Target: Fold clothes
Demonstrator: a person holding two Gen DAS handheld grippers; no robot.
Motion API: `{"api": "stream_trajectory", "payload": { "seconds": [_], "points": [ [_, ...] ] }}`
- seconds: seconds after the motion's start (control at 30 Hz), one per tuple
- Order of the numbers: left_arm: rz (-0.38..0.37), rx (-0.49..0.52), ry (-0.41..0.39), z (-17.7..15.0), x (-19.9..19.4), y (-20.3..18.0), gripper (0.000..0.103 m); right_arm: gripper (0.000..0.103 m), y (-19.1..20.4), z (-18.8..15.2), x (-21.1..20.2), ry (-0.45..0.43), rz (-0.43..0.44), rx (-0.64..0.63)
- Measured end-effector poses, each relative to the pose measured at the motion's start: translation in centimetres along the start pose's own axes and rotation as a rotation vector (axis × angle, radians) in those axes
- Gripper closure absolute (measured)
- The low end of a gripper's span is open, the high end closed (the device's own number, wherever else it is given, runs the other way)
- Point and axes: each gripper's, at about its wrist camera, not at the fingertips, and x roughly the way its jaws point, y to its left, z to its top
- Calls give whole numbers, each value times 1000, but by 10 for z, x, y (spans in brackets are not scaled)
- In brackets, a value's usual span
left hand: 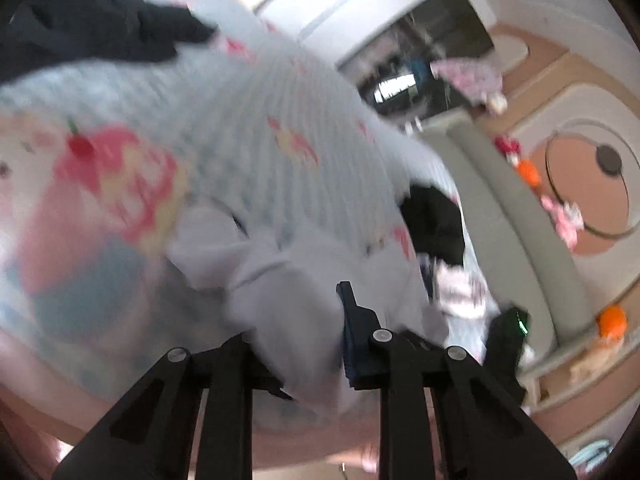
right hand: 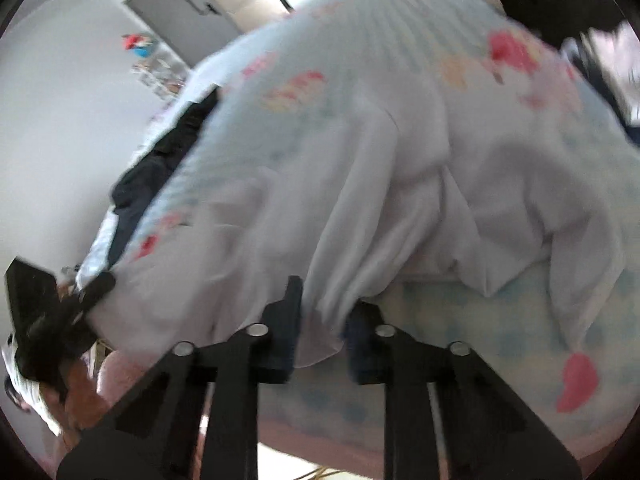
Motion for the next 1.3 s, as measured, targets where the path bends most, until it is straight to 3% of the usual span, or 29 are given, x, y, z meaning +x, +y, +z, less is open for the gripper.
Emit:
{"api": "stream_trajectory", "payload": {
  "seconds": [0.07, 0.1, 0.13, 0.17, 0.23, 0.33, 0.47, 0.6, 0.67, 0.7, 0.73, 0.77, 0.87, 0.9, 0.93, 1.0, 1.07, 1.17, 1.3],
  "points": [
    [4, -59, 16, 9, 4, 15, 76, 87, 10, 3, -21, -43, 52, -17],
    [-32, -112, 88, 11, 15, 24, 53, 87, 12, 5, -28, -62, 80, -13],
    [-73, -145, 164, 9, 24, 31, 40, 86, 14, 6, -36, -80, 109, -9],
    [-104, -155, 221, 6, 29, 35, 40, 84, 13, 7, -41, -87, 136, 13],
    [-114, -105, 261, -7, 28, 31, 40, 79, 4, 7, -42, -67, 163, 82],
    [-99, 14, 335, -41, 24, 21, 39, 70, -9, -4, -33, -13, 74, 103],
    [-13, 80, 423, -71, 43, 15, 39, 61, -28, -22, -4, 68, -22, 130],
    [43, 149, 390, -66, 50, -2, 42, 50, -35, -20, 12, 31, -104, 151],
    [32, 163, 349, -58, 48, -10, 62, 49, -32, -14, 12, -22, -148, 143],
    [8, 155, 326, -51, 44, -13, 68, 51, -30, -12, 11, -22, -153, 133],
    [-24, 136, 301, -43, 39, -15, 68, 66, -24, -9, 10, -14, -134, 113],
    [-57, 116, 276, -34, 34, -17, 68, 72, -18, -6, 4, -11, -87, 85],
    [-130, 39, 203, -13, 22, -14, 65, 72, 6, 0, -18, -28, 87, 24],
    [-132, 10, 175, -8, 21, -9, 58, 71, 12, 2, -25, -47, 136, 14],
    [-107, -6, 163, -5, 23, -4, 44, 68, 15, 6, -30, -75, 155, 13],
    [-9, -22, 182, -6, 33, 7, 40, 60, 20, 12, -41, -130, 188, 13],
    [68, -51, 248, -17, 46, 17, 40, 57, 14, 17, -30, -118, 56, 26],
    [27, -60, 313, -46, 41, 24, 40, 57, 0, 12, -9, -11, -146, 28],
    [43, 13, 371, -71, 41, 23, 40, 46, -23, -6, 9, 92, -144, 64]
  ]
}}
